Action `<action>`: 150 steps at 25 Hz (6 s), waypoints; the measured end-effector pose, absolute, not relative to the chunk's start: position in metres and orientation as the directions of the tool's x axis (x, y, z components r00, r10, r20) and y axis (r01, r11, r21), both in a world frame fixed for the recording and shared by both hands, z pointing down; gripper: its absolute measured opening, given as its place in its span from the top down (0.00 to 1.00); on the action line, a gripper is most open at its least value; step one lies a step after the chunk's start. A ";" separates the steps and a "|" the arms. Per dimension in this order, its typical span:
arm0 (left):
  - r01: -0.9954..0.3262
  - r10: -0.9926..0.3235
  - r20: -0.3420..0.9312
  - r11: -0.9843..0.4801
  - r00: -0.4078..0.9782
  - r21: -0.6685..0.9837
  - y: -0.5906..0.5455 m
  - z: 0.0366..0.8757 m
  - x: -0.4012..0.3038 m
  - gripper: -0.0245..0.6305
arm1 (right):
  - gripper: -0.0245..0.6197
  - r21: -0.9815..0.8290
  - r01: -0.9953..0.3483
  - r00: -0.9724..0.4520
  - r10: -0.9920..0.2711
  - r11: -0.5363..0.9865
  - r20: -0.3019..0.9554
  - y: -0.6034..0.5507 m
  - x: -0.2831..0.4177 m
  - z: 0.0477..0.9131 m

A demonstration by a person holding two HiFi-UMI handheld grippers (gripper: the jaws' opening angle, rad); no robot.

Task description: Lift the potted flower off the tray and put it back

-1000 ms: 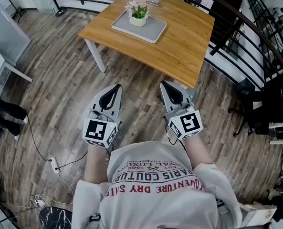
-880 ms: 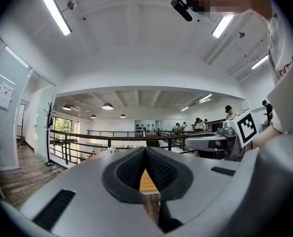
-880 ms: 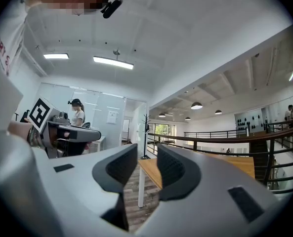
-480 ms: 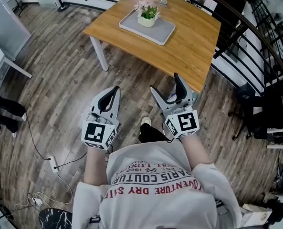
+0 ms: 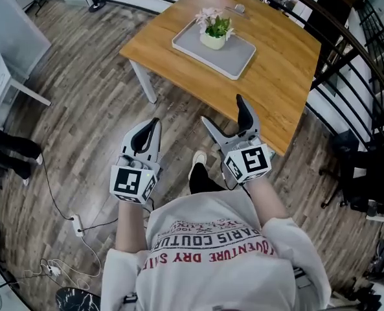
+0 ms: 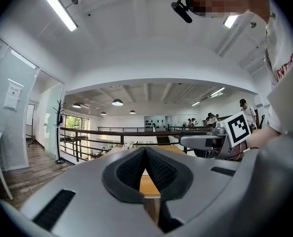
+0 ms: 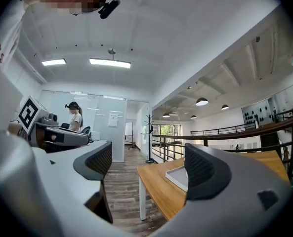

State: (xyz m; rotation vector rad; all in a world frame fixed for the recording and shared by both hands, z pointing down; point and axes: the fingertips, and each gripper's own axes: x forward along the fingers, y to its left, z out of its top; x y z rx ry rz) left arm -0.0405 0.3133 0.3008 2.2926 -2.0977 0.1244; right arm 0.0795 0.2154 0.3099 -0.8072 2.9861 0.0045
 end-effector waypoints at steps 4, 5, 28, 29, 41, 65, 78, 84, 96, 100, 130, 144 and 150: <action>-0.995 -0.992 0.091 -0.092 0.088 -0.037 0.244 0.300 -0.062 0.94 | 0.27 -0.031 -0.504 -0.862 -0.505 0.863 -0.048 0.146 0.057 0.309; -0.994 -0.991 0.090 -0.099 0.094 -0.042 0.224 0.299 -0.066 0.94 | 0.27 -0.031 -0.507 -0.860 -0.508 0.861 -0.049 0.127 0.053 0.308; -0.913 -0.897 0.194 -0.408 0.396 -0.022 -0.058 0.341 -0.085 0.94 | 0.26 -0.050 -0.617 -0.780 -0.601 0.786 0.172 -0.102 0.043 0.381; -0.903 -0.885 0.206 -0.430 0.418 -0.015 -0.069 0.346 -0.088 0.94 | 0.26 -0.054 -0.620 -0.774 -0.599 0.783 0.204 -0.109 0.039 0.390; -0.795 -0.748 0.300 -0.603 0.592 0.064 -0.163 0.408 -0.131 0.94 | 0.26 -0.040 -0.651 -0.699 -0.577 0.758 0.423 -0.177 -0.019 0.487; -0.779 -0.690 0.372 -0.594 0.622 0.201 -0.177 0.490 -0.138 0.94 | 0.22 -0.089 -0.437 -0.809 -0.348 0.895 0.475 -0.217 -0.083 0.566; -0.788 -0.684 0.400 -0.577 0.610 0.215 -0.165 0.507 -0.139 0.94 | 0.21 -0.052 -0.421 -0.829 -0.361 0.905 0.428 -0.218 -0.087 0.562; -0.791 -0.687 0.403 -0.576 0.605 0.206 -0.167 0.504 -0.146 0.94 | 0.20 -0.041 -0.472 -0.807 -0.412 0.881 0.423 -0.222 -0.088 0.559; -0.750 -0.684 0.333 -0.649 0.649 0.128 -0.187 0.451 -0.141 0.94 | 0.20 0.019 -0.660 -0.705 -0.627 0.751 0.332 -0.237 -0.058 0.479; -0.726 -0.680 0.300 -0.684 0.670 0.071 -0.189 0.422 -0.115 0.94 | 0.20 0.026 -0.734 -0.642 -0.706 0.679 0.297 -0.231 -0.016 0.441; -0.683 -0.689 0.116 -0.725 0.716 -0.086 -0.175 0.312 -0.100 0.94 | 0.20 0.134 -0.910 -0.370 -0.915 0.392 0.161 -0.168 0.074 0.322; -0.746 -0.732 0.203 -0.666 0.650 -0.012 -0.168 0.357 -0.119 0.94 | 0.20 0.091 -0.797 -0.559 -0.786 0.597 0.264 -0.186 0.031 0.388; -0.789 -0.756 0.276 -0.615 0.594 0.014 -0.163 0.398 -0.166 0.94 | 0.20 0.060 -0.725 -0.625 -0.692 0.686 0.362 -0.200 -0.030 0.446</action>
